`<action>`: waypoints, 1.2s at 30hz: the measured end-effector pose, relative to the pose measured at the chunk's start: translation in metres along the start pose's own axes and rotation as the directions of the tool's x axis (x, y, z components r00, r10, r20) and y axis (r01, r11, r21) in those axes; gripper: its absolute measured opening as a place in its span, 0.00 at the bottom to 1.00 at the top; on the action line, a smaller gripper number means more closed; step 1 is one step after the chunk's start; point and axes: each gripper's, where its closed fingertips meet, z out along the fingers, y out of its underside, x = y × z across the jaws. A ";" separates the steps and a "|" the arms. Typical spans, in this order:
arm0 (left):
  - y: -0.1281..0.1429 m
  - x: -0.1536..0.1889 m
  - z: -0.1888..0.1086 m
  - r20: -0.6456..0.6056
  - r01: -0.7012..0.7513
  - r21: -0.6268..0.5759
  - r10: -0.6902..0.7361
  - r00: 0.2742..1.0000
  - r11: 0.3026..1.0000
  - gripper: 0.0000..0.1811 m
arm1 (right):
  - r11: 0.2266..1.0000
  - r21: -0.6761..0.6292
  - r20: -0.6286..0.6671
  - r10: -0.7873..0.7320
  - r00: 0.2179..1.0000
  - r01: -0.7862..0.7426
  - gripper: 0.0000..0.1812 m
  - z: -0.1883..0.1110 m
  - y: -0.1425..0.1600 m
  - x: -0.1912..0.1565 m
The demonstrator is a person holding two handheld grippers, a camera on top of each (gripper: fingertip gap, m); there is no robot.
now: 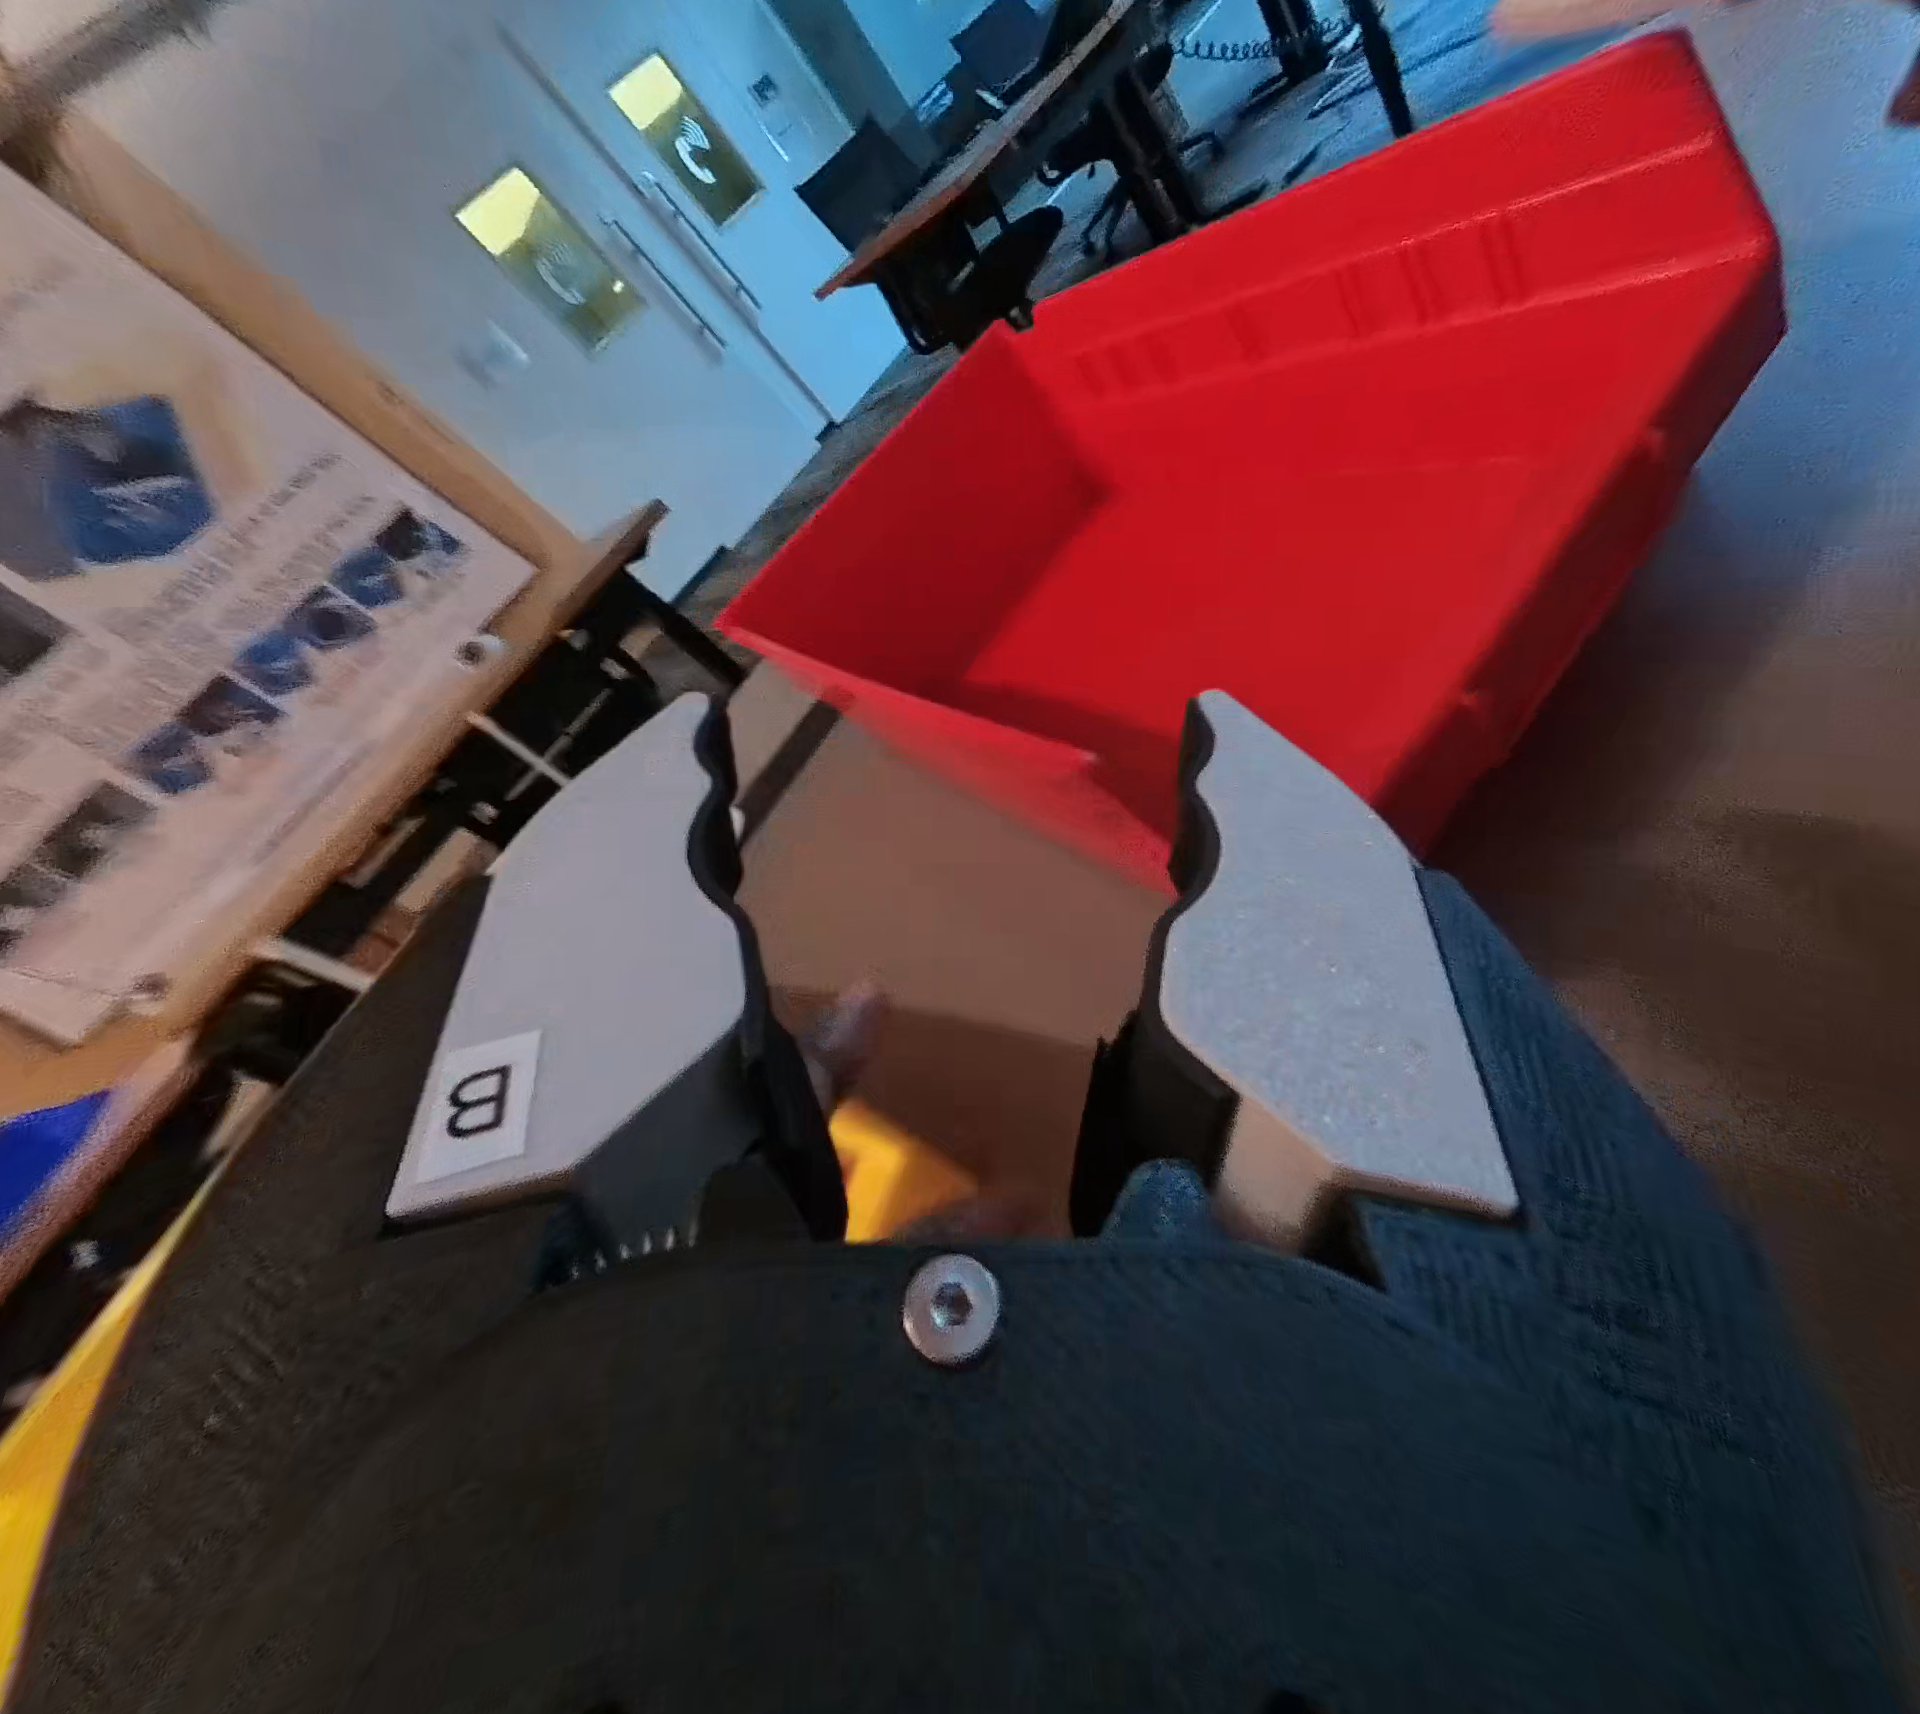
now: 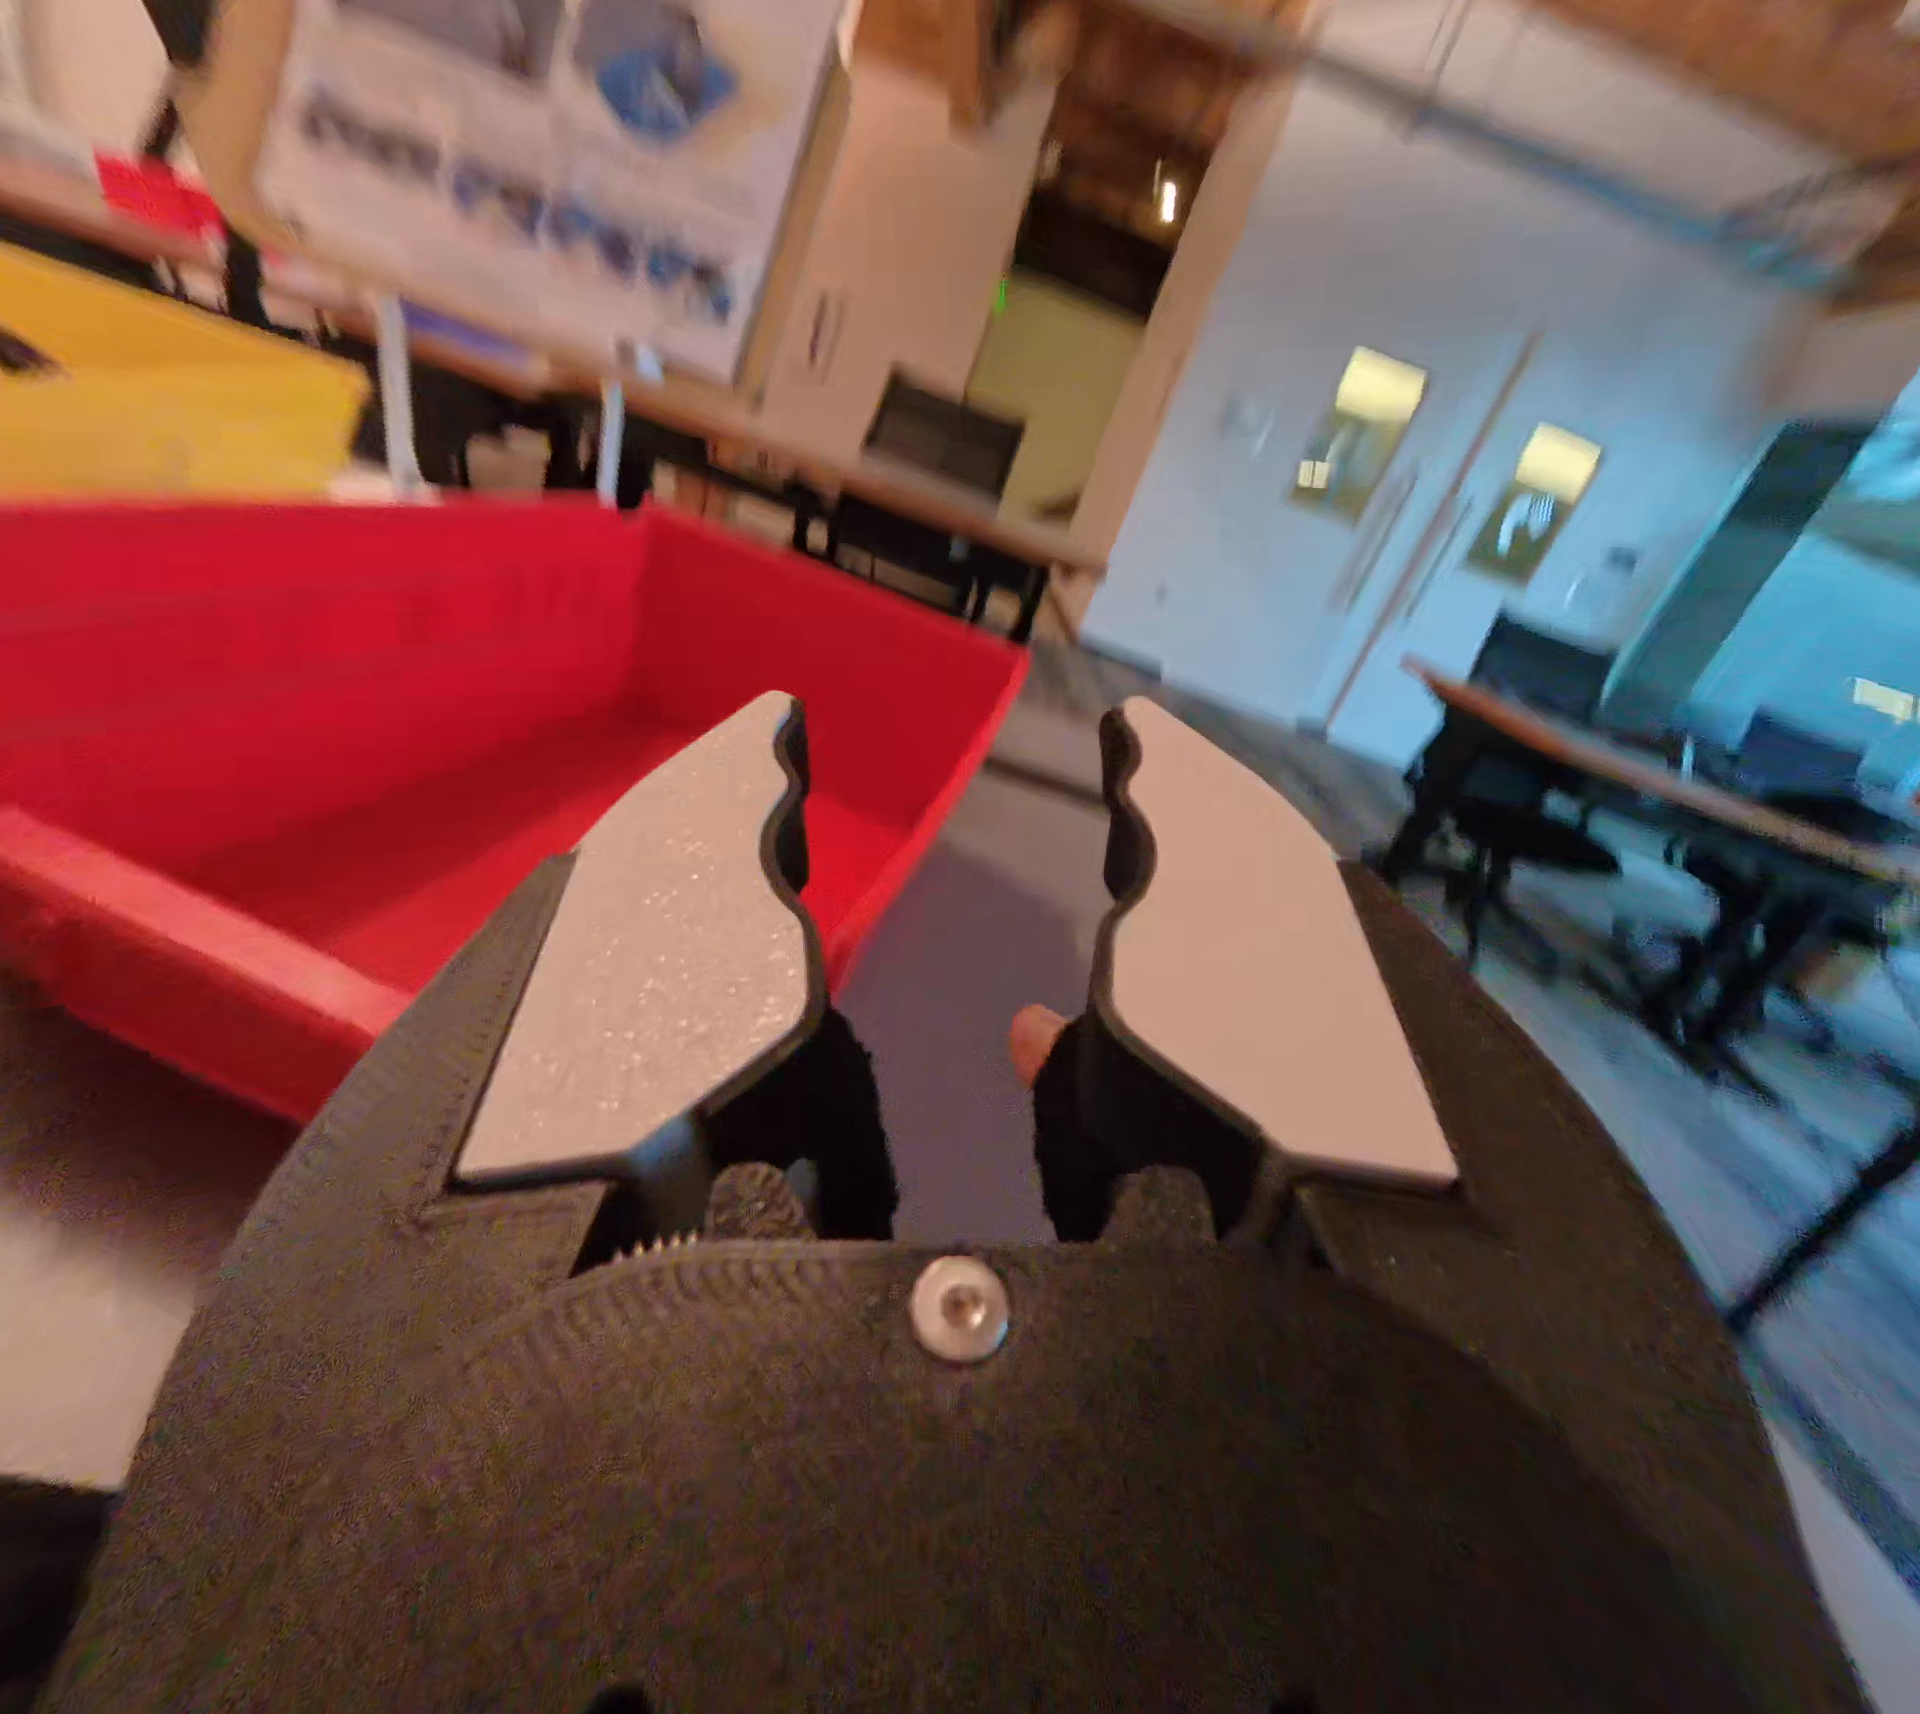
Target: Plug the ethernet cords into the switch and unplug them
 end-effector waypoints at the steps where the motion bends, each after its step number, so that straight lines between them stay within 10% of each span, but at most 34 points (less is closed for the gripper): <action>1: -0.002 -0.008 -0.009 0.015 -0.017 -0.007 0.017 1.000 1.000 0.46 | 0.996 0.090 0.008 -0.010 1.000 0.010 0.32 -0.004 -0.015 -0.002; 6: 0.057 -0.042 -0.054 0.040 -0.120 -0.240 0.133 0.990 0.963 0.47 | 0.975 0.217 0.247 -0.111 0.963 0.057 0.35 -0.013 -0.043 -0.061; 10: 0.132 -0.052 -0.079 0.038 -0.094 -0.463 0.126 0.991 0.881 0.47 | 0.951 0.060 0.496 -0.293 0.817 0.305 0.37 -0.014 -0.002 -0.131; 14: 0.173 -0.065 -0.095 -0.023 -0.278 -0.655 0.350 0.937 0.702 0.38 | 0.767 -0.043 0.520 -0.530 0.670 0.640 0.36 -0.010 0.043 -0.147; 18: 0.181 -0.056 -0.098 -0.079 -0.235 -0.683 0.251 0.965 0.692 0.21 | 0.661 -0.093 0.498 -0.617 0.610 0.745 0.22 -0.009 0.058 -0.140; 36: 0.203 -0.073 -0.160 -0.064 -0.163 -0.737 0.172 0.983 0.656 0.21 | 0.563 -0.315 0.509 -0.580 0.636 0.765 0.19 -0.013 0.080 -0.094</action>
